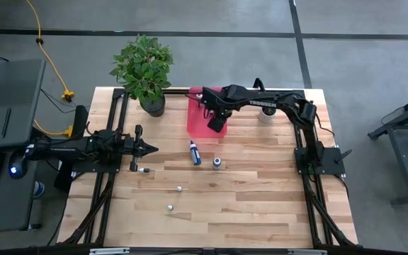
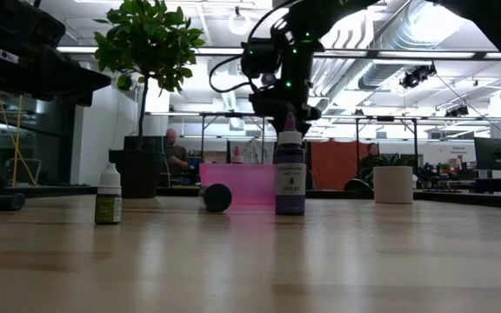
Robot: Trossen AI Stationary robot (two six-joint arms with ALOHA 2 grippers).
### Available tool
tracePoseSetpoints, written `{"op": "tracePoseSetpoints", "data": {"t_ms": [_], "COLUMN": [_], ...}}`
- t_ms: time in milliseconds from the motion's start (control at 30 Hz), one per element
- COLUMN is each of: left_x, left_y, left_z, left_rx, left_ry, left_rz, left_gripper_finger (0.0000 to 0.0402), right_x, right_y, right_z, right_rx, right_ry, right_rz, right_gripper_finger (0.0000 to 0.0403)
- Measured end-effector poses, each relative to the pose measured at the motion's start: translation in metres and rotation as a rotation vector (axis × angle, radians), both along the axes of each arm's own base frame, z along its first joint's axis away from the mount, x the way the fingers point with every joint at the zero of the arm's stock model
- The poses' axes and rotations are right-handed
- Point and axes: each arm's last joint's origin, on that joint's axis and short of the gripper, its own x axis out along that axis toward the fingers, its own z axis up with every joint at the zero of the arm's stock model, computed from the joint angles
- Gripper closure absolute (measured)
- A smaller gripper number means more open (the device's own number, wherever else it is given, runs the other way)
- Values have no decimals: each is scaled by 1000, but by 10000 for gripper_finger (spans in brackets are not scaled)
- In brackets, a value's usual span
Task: Pick & Place food coloring
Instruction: Put the black food coloring bottle into the pink bin
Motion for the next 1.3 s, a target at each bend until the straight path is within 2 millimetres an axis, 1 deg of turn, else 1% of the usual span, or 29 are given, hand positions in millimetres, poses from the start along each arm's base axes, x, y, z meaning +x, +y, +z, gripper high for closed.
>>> {"op": "tracePoseSetpoints", "data": {"t_ms": [600, 933, 1167, 1300], "left_x": [0, 0, 0, 0], "left_y": [0, 0, 0, 0], "left_z": [0, 0, 0, 0], "left_rx": [0, 0, 0, 0], "left_ry": [0, 0, 0, 0], "left_rz": [0, 0, 0, 0], "left_gripper_finger": [401, 401, 401, 401], "right_x": [-3, -6, -6, -6], "right_y": [-7, -8, -8, -7], "right_z": [0, -1, -1, -1], "right_rx": [22, 35, 37, 66], "right_ry": [0, 17, 20, 9], "right_rz": [-6, -12, -11, -4], "right_gripper_finger": [286, 271, 268, 268]}}
